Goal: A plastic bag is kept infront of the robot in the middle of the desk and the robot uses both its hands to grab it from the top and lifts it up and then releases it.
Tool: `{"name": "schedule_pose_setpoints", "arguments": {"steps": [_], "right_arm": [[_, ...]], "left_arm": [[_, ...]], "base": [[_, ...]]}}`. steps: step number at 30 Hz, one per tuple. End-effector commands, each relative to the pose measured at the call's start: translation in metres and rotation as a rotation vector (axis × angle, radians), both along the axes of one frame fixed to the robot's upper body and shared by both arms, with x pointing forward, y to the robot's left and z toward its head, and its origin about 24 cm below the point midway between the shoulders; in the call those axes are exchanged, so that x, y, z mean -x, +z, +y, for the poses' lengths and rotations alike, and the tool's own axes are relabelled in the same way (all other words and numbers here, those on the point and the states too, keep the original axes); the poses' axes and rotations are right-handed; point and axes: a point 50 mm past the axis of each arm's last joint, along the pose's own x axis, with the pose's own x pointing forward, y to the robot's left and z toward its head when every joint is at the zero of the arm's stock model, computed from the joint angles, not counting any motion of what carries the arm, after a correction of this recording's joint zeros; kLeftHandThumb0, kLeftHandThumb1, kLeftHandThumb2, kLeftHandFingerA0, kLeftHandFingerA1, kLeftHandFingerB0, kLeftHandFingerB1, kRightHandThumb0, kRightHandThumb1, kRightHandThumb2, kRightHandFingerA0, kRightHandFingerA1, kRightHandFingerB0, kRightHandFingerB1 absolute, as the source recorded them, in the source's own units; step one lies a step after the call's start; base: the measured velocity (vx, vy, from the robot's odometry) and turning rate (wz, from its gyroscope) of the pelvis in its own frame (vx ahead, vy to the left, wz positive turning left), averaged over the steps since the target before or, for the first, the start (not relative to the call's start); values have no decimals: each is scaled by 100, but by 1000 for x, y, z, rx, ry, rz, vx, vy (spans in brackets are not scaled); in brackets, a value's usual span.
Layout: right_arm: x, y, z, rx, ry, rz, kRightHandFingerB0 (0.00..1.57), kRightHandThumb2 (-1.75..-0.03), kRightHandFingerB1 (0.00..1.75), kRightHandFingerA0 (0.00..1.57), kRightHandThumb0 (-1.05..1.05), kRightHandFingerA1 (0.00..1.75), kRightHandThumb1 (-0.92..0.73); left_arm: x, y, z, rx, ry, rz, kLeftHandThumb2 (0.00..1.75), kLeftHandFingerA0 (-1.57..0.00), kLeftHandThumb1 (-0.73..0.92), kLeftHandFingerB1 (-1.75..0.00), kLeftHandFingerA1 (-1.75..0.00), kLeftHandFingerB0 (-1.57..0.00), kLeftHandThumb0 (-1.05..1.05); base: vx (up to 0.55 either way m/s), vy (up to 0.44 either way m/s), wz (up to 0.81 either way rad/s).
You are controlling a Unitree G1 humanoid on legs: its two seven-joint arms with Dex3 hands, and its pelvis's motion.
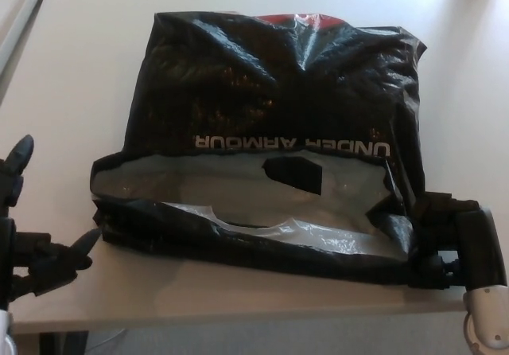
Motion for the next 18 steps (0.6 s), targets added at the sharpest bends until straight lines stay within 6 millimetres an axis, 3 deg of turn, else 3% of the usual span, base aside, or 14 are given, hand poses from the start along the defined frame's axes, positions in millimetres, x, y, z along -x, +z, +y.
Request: {"name": "schedule_pose_setpoints", "arguments": {"steps": [1,5,6,8,9,10,11,13,15,16,17,18], "right_arm": [[7,-16,-8,17,-3,121,157,-108,150,157,-75,152,-43],[3,-12,-10,22,-9,120,157,-108,150,157,-74,152,-42],[2,-12,-10,19,-10,124,141,-104,143,151,-102,149,-66],[1,-11,-10,25,-13,118,140,-103,143,150,-104,149,-67],[0,-10,-9,23,-14,114,139,-103,143,150,-104,149,-67],[-1,-9,-9,19,-13,115,157,-108,150,157,-73,152,-43],[-2,-9,-9,17,-11,112,157,-108,150,157,-74,152,-44],[-3,-7,-8,14,-9,108,156,-108,149,157,-74,152,-43],[-3,-8,-8,1,-10,117,157,-107,149,157,-73,151,-41],[-3,-8,-8,-2,-10,121,139,-103,142,150,-105,148,-68],[-3,-8,-8,-6,-7,121,156,-106,148,157,-72,151,-40],[-3,-9,-8,-7,-6,122,156,-107,148,157,-72,151,-41]], "left_arm": [[-1,3,-2,-103,-64,-36,72,-4,47,-15,-28,0,-36],[7,-11,-9,-10,-121,33,73,-4,48,-12,-28,0,-39],[7,-11,-10,8,-130,42,73,-4,48,-12,-28,0,-40],[10,-13,-14,35,-158,43,73,-4,48,-12,-28,0,-41],[10,-12,-16,49,-171,47,57,-3,56,-15,-28,0,-39],[11,-13,-19,65,-190,58,71,-4,48,-14,-24,0,-42],[12,-13,-22,64,-207,52,59,-5,53,-20,-23,0,-34],[12,-12,-27,50,-225,33,57,-6,53,-23,-25,0,-36],[11,-12,-31,52,-231,26,67,-7,47,-20,-28,-2,-37],[11,-11,-34,61,-233,25,77,-1,34,-37,-36,0,-33],[10,-11,-37,61,-237,27,76,0,34,-37,-36,0,-33],[9,-9,-38,56,-238,31,56,-8,51,-26,-27,0,-35]], "base": [[0,0,0],[0,0,0],[0,0,0],[0,0,0],[0,0,0],[0,0,0],[0,0,0],[0,0,0],[0,0,0],[0,0,0],[0,0,0],[0,0,0]]}}
